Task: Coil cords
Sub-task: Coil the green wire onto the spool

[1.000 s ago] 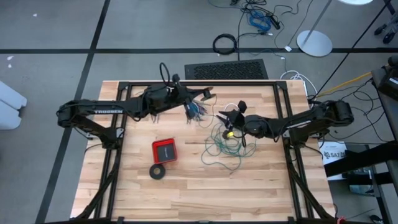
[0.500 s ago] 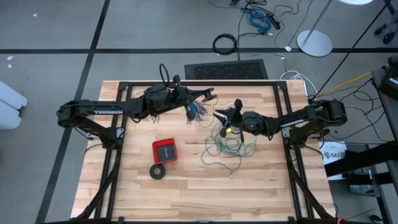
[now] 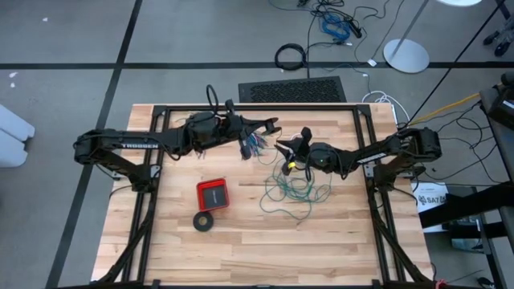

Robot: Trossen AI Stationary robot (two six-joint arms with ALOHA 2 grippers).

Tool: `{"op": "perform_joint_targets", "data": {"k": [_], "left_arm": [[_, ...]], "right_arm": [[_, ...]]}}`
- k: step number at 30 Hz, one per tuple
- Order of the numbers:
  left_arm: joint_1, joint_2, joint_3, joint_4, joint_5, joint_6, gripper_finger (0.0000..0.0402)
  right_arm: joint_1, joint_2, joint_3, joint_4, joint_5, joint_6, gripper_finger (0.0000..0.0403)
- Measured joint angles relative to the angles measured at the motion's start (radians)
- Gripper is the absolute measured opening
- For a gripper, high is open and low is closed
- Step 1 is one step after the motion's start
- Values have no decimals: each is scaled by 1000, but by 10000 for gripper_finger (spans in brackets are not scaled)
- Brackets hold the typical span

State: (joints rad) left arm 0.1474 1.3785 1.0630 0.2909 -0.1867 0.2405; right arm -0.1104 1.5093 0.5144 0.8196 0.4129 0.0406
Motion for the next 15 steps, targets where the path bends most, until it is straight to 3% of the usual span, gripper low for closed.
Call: {"op": "perform_joint_targets", "data": {"k": [6,10,15], "left_arm": [[0,0,0,0,1,-15,0],[0,2,0,18,16,-31,0],[-2,60,0,85,12,-51,0]], "right_arm": [[-1,0,0,-2,0,-9,9],[-3,1,9,-19,0,-3,3],[7,38,138,-163,6,-9,1]]}}
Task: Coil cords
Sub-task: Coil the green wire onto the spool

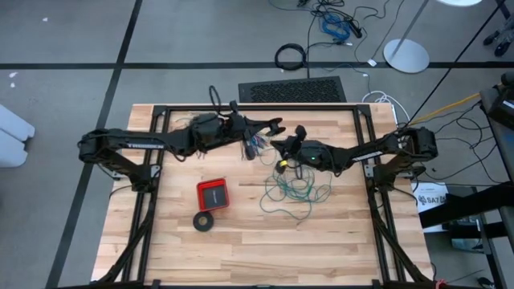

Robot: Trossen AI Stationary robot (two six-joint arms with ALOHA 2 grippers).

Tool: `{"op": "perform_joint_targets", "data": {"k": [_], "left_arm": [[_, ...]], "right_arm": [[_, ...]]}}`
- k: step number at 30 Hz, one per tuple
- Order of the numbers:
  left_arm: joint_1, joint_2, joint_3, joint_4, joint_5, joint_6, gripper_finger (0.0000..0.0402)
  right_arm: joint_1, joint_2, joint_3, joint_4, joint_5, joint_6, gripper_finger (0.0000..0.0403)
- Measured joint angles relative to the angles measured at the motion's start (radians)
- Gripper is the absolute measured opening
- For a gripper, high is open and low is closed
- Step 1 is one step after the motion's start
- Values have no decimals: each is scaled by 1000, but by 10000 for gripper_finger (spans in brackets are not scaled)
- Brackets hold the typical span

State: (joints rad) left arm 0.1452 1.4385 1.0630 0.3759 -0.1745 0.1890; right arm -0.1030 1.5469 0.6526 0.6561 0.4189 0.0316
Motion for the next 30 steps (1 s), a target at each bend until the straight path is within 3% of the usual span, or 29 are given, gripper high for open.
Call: {"op": "perform_joint_targets", "data": {"k": [9,20,30], "left_arm": [[-2,104,-1,-1,-86,63,0],[-18,102,-17,-16,-122,158,0],[-18,102,-40,15,-167,187,0]], "right_arm": [[61,12,172,-234,32,-4,0],[103,-21,176,-304,105,58,0],[105,-58,181,-302,87,94,0]]}}
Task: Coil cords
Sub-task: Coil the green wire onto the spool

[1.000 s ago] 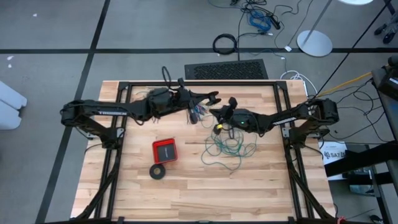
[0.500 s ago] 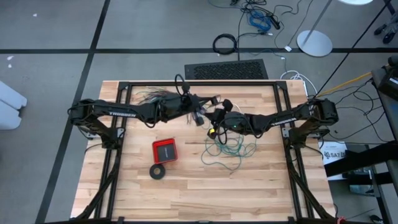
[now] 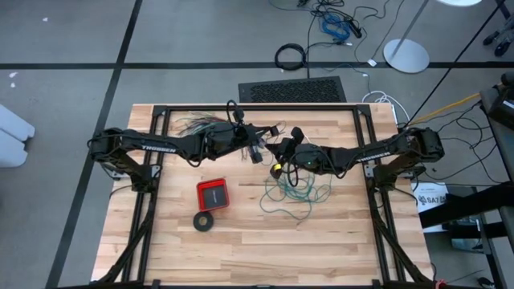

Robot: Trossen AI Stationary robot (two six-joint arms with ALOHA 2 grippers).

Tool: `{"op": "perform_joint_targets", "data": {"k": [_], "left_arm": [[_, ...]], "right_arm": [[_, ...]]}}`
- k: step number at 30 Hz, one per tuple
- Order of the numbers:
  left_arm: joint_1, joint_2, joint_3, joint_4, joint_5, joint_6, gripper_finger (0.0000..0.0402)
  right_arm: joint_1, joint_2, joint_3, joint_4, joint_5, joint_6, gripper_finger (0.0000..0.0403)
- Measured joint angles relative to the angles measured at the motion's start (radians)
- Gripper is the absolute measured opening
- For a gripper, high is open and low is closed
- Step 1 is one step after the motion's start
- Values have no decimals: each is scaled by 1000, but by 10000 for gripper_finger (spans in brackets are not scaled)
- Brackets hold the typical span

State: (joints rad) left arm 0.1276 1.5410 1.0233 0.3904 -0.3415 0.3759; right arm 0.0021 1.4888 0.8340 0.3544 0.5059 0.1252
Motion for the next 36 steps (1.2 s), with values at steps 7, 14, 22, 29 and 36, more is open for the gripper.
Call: {"op": "perform_joint_targets", "data": {"k": [7,14,22,29,36], "left_arm": [[-19,26,0,-14,-78,108,0],[-34,29,-1,-44,-104,192,0],[-56,28,-1,-100,-77,210,0],[-72,0,5,-87,-17,167,0],[-60,-49,16,-76,36,79,0]], "right_arm": [[26,-8,42,-15,-7,-3,0],[53,-68,81,-237,70,3,0],[36,-201,91,-521,119,21,0],[-31,-249,91,-656,66,2,0],[-49,-228,91,-611,62,-67,0]]}}
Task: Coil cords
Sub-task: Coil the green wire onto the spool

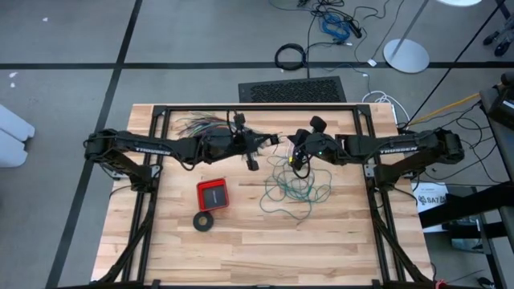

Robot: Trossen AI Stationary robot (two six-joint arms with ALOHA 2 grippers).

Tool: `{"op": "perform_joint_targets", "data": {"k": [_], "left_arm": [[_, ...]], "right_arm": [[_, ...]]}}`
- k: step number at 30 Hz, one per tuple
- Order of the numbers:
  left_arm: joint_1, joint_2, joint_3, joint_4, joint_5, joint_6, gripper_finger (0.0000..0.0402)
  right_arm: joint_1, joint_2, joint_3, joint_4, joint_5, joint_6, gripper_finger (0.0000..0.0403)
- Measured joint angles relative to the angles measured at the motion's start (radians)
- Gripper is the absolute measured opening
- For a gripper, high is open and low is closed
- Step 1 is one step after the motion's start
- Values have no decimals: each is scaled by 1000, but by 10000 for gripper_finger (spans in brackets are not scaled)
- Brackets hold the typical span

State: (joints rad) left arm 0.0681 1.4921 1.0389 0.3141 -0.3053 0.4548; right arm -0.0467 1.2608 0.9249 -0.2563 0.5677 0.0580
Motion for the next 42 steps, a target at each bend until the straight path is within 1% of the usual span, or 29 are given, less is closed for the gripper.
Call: {"op": "perform_joint_targets", "data": {"k": [4,8,11,17,23,26,40,42], "left_arm": [[20,-3,0,20,48,-69,0],[39,-3,0,58,67,-111,0],[49,-5,0,87,73,-132,0],[61,-13,0,119,93,-144,0],[68,-26,0,126,94,-144,0],[73,-29,0,123,94,-144,0],[85,-35,1,127,95,-159,0],[88,-35,1,130,107,-163,0]], "right_arm": [[0,3,0,47,-3,-39,0],[0,4,0,66,-43,-46,6],[0,3,0,66,-44,-46,16],[2,3,-25,95,-44,-45,33],[2,4,-115,228,-46,-36,40],[2,4,-141,268,-46,-33,40],[16,4,-208,306,-45,11,39],[16,4,-214,316,-45,13,36]]}}
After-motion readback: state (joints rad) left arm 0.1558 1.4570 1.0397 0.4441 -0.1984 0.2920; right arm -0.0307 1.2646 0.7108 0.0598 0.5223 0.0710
